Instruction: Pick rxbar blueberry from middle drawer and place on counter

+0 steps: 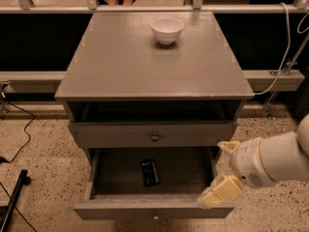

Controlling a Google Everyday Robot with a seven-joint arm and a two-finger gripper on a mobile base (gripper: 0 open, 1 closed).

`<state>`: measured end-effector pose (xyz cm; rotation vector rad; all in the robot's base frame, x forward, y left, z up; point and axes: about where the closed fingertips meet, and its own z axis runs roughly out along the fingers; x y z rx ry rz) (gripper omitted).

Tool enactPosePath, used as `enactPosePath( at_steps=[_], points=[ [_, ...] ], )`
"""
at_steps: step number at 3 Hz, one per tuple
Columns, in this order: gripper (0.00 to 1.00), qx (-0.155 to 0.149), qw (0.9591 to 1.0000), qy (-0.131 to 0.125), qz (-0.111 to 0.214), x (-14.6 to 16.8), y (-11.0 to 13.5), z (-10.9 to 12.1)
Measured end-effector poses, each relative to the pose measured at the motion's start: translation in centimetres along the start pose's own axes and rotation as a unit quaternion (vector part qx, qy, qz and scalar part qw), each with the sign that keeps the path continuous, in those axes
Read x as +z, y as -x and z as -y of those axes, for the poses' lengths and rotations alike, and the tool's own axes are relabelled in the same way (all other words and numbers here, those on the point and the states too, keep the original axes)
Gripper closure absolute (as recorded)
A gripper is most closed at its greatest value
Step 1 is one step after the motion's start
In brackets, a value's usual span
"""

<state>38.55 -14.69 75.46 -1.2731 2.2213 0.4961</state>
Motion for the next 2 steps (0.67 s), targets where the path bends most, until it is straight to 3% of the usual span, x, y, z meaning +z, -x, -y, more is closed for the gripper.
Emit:
enactPosePath(
  at_steps=[1, 2],
  points=[
    [0.0, 0.019, 0.9903, -0.002, 0.137, 2.73, 1.95, 1.23],
    [0.0, 0.032, 0.9771, 0.012, 0.21, 3.14, 2.78, 0.7]
  ],
)
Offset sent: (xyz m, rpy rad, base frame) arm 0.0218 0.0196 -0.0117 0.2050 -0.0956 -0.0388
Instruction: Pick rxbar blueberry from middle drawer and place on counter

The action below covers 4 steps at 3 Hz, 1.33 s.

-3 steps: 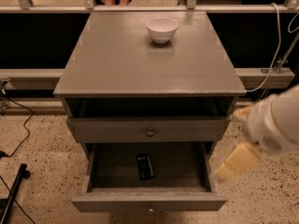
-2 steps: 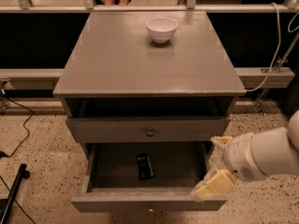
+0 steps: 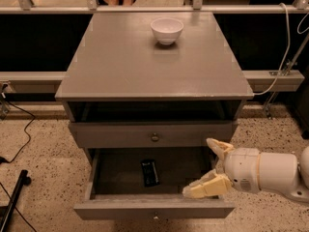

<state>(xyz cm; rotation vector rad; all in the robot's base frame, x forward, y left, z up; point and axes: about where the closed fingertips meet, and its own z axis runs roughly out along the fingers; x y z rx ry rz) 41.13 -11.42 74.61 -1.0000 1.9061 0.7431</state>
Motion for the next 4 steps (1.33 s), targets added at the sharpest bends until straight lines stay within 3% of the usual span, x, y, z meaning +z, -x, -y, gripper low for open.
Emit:
enactPosePath(
  at_steps=[1, 2, 3, 4],
  points=[
    [0.0, 0.0, 1.0, 0.0, 0.0, 0.0, 0.0, 0.0],
    [0.0, -0.03, 0.999, 0.034, 0.005, 2.5, -2.5, 0.1],
    [0.0, -0.077, 0.9934, 0.084, -0.002, 5.9, -6.7, 0.8],
    [0.0, -0.118, 0.9854, 0.119, -0.03, 8.9, -11.6, 1.4]
  ],
)
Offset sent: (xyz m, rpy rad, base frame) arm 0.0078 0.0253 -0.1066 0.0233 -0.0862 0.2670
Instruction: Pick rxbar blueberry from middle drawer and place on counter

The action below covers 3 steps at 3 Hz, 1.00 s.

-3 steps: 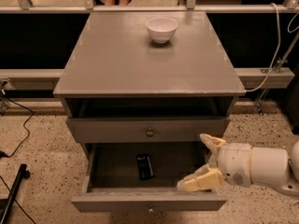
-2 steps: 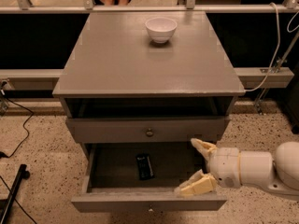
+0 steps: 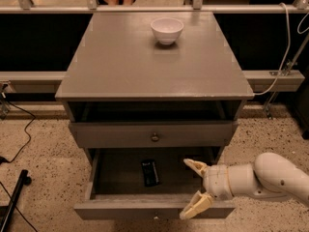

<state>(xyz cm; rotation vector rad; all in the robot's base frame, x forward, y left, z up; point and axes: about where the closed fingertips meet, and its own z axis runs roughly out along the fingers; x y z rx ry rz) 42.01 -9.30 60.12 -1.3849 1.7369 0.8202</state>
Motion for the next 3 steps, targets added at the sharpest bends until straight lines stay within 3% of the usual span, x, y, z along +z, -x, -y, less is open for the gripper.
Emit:
enactPosePath(
  at_steps=[2, 3],
  points=[
    [0.0, -0.007, 0.9999, 0.008, -0.006, 0.6, -0.8, -0.1],
    [0.0, -0.005, 0.9998, -0.019, -0.008, 3.0, -2.1, 3.1]
  ],
)
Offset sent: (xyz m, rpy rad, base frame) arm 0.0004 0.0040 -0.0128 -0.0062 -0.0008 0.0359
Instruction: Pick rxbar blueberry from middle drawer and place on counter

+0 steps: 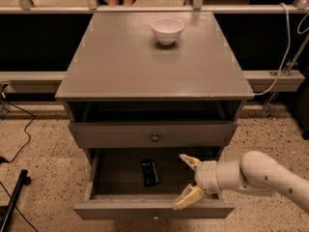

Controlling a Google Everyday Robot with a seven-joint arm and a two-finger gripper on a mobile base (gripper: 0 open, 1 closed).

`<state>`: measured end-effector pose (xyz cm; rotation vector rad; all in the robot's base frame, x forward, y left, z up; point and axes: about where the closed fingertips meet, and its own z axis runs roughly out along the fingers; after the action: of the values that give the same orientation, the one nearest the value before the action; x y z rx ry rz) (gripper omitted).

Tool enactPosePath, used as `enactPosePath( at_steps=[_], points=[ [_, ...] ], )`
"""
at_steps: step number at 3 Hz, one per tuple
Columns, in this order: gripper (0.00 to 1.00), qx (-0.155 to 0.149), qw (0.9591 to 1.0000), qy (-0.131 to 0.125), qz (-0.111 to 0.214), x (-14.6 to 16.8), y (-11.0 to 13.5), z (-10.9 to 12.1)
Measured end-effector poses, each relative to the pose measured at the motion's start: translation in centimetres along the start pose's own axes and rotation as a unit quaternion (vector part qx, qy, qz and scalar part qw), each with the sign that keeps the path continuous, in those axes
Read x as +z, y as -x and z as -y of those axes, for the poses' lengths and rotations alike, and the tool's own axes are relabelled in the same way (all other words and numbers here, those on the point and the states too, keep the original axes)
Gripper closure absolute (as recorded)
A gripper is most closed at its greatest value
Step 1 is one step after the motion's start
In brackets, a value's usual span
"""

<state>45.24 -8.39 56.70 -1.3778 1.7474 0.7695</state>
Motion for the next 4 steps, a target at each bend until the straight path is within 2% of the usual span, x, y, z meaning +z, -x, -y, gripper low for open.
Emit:
enactPosePath(
  at_steps=[1, 2, 3, 4],
  points=[
    [0.0, -0.009, 0.9995, -0.028, 0.01, 3.0, -1.3, 3.2],
    [0.0, -0.033, 0.999, -0.024, 0.021, 6.7, -3.3, 5.1],
    [0.0, -0.035, 0.9991, -0.009, 0.022, 9.5, -5.6, 5.8],
    [0.0, -0.032, 0.9985, -0.019, 0.04, 10.8, -6.4, 6.8]
  ],
)
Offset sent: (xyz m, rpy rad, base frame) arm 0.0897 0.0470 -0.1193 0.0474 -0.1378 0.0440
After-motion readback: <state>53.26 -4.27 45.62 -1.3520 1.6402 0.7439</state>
